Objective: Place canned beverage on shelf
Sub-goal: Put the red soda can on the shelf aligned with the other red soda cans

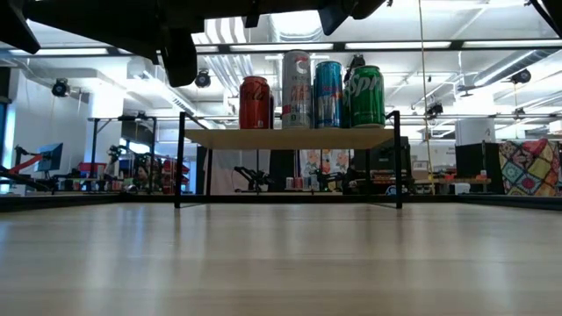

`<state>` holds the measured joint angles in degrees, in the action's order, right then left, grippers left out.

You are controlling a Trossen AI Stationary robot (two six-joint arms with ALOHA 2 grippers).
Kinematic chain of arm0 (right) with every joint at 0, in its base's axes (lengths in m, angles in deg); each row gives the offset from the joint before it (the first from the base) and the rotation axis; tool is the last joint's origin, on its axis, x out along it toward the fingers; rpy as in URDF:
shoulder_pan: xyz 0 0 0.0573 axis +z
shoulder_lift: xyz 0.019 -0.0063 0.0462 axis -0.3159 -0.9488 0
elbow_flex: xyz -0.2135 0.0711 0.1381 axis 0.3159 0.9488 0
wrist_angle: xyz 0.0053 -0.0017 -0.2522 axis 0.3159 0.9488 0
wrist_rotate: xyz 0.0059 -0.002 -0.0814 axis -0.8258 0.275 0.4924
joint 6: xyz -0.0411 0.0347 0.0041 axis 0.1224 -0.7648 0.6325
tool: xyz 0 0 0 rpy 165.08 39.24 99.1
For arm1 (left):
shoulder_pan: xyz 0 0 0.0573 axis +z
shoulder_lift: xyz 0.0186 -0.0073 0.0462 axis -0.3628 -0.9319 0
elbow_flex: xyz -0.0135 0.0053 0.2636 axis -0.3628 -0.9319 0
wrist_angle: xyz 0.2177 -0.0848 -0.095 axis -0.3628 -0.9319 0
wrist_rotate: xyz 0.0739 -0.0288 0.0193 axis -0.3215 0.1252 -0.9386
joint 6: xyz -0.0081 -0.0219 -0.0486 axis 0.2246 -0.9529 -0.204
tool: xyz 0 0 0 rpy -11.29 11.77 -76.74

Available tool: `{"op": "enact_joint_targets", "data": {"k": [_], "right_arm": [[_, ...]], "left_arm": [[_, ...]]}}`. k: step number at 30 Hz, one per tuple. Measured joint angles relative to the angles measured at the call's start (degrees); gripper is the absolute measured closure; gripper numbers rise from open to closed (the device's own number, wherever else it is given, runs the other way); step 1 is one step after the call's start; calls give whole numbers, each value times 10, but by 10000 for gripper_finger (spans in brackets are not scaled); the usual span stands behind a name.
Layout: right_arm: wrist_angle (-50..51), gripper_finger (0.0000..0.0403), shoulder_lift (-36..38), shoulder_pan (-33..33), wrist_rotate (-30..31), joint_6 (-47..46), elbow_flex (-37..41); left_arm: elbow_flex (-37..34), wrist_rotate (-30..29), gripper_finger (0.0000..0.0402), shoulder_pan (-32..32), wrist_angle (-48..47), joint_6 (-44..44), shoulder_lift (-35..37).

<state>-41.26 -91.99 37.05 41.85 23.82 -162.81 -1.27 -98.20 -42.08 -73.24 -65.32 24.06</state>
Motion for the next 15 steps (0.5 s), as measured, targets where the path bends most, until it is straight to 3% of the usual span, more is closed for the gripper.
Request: {"op": "enact_joint_targets", "data": {"k": [15], "right_arm": [[0,221,0,0,-1,-2,0]], "left_arm": [[0,0,50,0,0,0,0]]}}
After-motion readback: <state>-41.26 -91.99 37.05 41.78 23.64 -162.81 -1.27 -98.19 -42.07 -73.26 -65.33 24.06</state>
